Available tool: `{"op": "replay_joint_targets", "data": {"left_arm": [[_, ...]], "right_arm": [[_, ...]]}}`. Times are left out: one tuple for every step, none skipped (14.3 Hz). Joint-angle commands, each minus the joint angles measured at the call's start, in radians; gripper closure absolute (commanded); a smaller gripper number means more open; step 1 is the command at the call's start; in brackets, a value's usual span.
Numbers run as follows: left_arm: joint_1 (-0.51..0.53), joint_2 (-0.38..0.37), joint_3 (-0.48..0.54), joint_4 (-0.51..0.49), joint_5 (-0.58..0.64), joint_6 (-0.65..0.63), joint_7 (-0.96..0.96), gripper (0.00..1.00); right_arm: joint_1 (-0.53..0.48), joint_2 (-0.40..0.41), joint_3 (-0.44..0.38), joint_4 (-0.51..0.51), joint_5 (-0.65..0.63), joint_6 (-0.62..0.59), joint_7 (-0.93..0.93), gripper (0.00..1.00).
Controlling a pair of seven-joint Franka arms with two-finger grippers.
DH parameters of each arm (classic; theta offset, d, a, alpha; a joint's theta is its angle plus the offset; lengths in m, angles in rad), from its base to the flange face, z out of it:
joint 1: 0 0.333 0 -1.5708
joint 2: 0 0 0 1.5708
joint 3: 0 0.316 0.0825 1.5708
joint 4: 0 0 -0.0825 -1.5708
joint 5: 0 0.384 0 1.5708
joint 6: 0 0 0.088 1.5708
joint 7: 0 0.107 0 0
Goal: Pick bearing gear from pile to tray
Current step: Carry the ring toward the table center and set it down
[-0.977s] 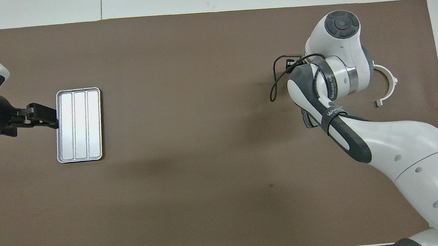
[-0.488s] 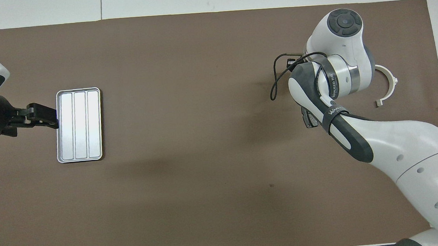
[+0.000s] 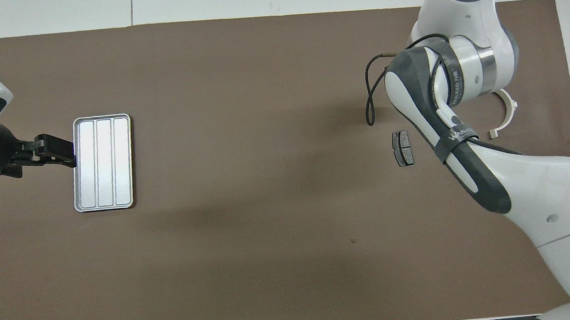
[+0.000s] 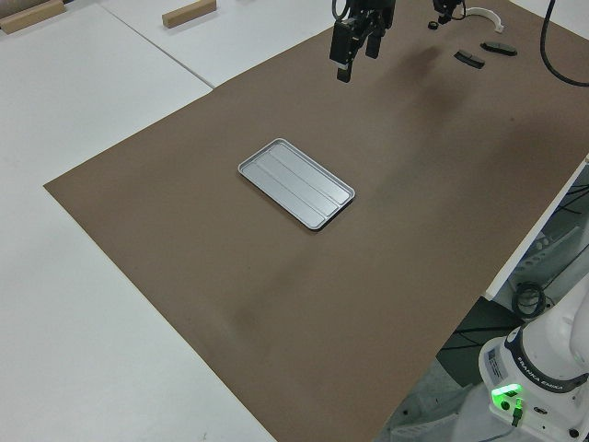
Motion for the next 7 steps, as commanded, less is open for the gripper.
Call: {"op": "replay_joint_targets", "data": {"left_arm": [[-0.008,-0.016,0.007,-0.006,-0.004,-0.001,0.003,0.00],[-0.008,-0.016,0.008,-0.006,-0.004,-0.001,0.003,0.00],[-0.008,-0.016,0.008,-0.006,-0.004,-0.001,0.003,0.00],[-0.008,-0.016,0.008,-0.006,-0.004,-0.001,0.003,0.00],[-0.008,-0.016,0.008,-0.006,-0.004,-0.003,0.003,0.00],[-0.008,-0.016,0.007,-0.006,-0.004,-0.003,0.003,0.00],[-0.008,-0.016,0.008,-0.006,-0.004,-0.001,0.003,0.00]], "right_arm": [[0.062,-0.054,0.035,0.080,0.004,-0.147,-0.004,1.00],[0.096,-0.070,0.037,0.103,0.006,-0.179,0.029,1.00],[0.131,-0.077,0.040,0.124,0.010,-0.196,0.101,1.00],[0.174,-0.078,0.046,0.140,0.030,-0.204,0.195,1.00],[0.215,-0.080,0.048,0.143,0.054,-0.192,0.311,1.00],[0.258,-0.081,0.049,0.141,0.074,-0.163,0.440,1.00],[0.304,-0.083,0.054,0.138,0.087,-0.108,0.576,1.00]]}}
